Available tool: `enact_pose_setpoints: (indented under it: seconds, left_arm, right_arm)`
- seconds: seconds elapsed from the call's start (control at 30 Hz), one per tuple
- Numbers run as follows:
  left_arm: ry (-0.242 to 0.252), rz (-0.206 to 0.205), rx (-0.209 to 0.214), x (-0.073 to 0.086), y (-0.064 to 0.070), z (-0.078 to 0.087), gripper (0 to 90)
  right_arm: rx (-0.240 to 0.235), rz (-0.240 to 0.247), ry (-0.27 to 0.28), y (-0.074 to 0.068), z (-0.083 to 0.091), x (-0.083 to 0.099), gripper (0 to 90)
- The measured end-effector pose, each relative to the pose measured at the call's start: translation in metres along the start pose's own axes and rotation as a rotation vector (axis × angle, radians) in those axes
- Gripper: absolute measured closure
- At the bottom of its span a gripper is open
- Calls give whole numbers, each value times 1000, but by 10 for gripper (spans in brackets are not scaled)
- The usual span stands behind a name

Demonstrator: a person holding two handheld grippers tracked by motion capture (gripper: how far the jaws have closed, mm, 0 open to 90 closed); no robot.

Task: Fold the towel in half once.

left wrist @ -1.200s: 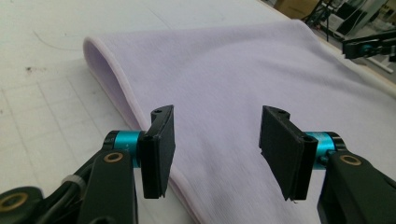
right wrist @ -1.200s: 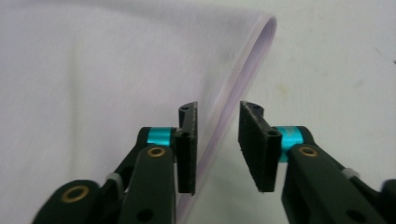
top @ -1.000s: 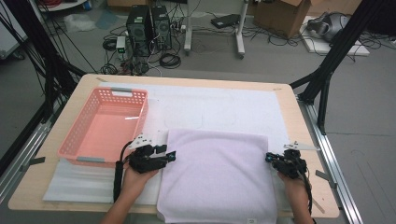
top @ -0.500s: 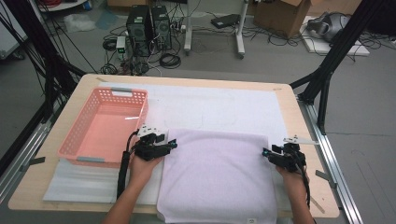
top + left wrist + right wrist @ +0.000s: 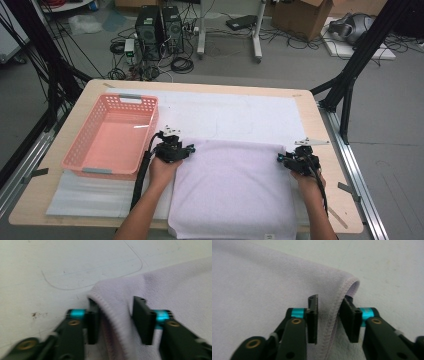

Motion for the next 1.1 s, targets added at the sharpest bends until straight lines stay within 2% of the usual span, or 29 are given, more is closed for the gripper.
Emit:
enact_pose_setpoints:
  seconds: [0.03,0.07,0.13,0.17,0.2,0.27,0.33,0.47,0.57,0.63,0.73,0.9,0.97,1.03,1.1]
  left_arm:
    - [-10,-11,17,0,1,0,740]
    - [-12,-21,16,0,2,-1,824]
    - [-19,-8,29,0,1,0,839]
    - [-19,-8,29,0,1,0,845]
    - [5,20,37,-2,-1,3,849]
    - [69,8,32,-6,0,9,850]
    - [102,4,30,-15,0,15,851]
    - [154,-5,22,-38,-2,22,850]
    - [193,8,31,-53,-7,21,850]
    - [214,8,32,-61,-11,18,849]
    - [209,27,31,-72,-17,13,847]
    - [204,22,17,-86,-25,8,846]
    - [231,28,13,-87,-29,5,846]
    - [233,49,14,-87,-33,1,846]
    - [235,50,1,-86,-36,-2,846]
  right_arm:
    - [-26,-11,-3,-1,0,0,827]
    - [-30,-19,-4,-1,0,0,842]
    - [-59,-40,-1,2,0,1,854]
    - [-59,-40,-1,2,0,1,854]
    - [-76,-49,23,5,3,1,862]
    - [-63,-34,60,6,6,-1,864]
    - [-52,-35,100,10,13,-6,865]
    - [-29,-22,163,17,21,-22,865]
    - [-29,-25,198,24,24,-37,865]
    - [-7,-11,221,27,23,-47,864]
    - [17,-2,237,30,20,-60,864]
    - [39,-9,237,34,10,-77,863]
    - [52,-4,256,34,6,-81,863]
    - [53,-10,257,36,2,-85,863]
    - [57,-11,260,36,-3,-91,863]
Point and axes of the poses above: each handheld gripper's, and its own axes: z roughly backward along the jaws, x roughly out of its underside, y roughly to its right, the point moved 1 cm from there along -z, roughly forward along the jaws, and after that the axes turned 9 degrees about -y, right-handed, at the moved point
